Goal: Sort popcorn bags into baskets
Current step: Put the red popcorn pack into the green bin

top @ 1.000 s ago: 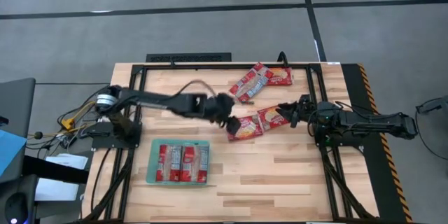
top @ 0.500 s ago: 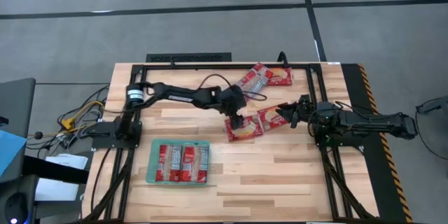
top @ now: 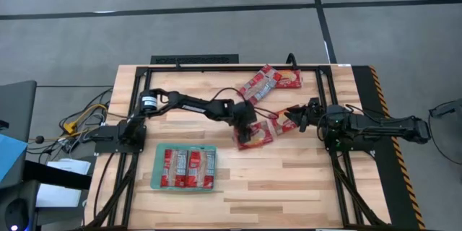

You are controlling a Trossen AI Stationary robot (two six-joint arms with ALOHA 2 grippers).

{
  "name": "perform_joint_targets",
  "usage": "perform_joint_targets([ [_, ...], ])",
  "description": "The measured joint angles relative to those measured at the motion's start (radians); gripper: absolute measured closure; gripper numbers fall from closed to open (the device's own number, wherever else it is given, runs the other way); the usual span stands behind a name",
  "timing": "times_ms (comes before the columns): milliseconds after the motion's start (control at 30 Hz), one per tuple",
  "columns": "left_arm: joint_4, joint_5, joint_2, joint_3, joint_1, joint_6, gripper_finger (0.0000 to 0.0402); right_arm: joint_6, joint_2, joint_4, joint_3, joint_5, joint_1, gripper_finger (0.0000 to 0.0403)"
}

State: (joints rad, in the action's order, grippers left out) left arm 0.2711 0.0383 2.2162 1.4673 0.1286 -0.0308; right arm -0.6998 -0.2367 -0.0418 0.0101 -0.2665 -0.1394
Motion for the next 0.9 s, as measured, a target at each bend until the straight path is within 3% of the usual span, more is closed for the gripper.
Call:
perform_joint_targets([
  [167, -0.001, 0.017, -0.001, -0.006, 0.001, -0.090, 0.0367, -0.007, 0.000, 0.000, 0.000, 0.000, 0.000, 0.0154],
  [200, -0.002, 0.012, -0.003, -0.008, 0.001, -0.122, 0.0381, -0.010, 0.000, 0.000, 0.000, -0.001, 0.000, 0.0154],
  [600, 0.078, 0.007, -0.112, 0.021, -0.002, -0.385, 0.0400, -0.017, 0.000, 0.000, 0.000, -0.001, 0.000, 0.0154],
  [900, 0.248, -0.091, -0.271, 0.026, -0.068, -0.594, 0.0401, -0.018, 0.000, 0.000, 0.000, -0.001, 0.000, 0.0154],
])
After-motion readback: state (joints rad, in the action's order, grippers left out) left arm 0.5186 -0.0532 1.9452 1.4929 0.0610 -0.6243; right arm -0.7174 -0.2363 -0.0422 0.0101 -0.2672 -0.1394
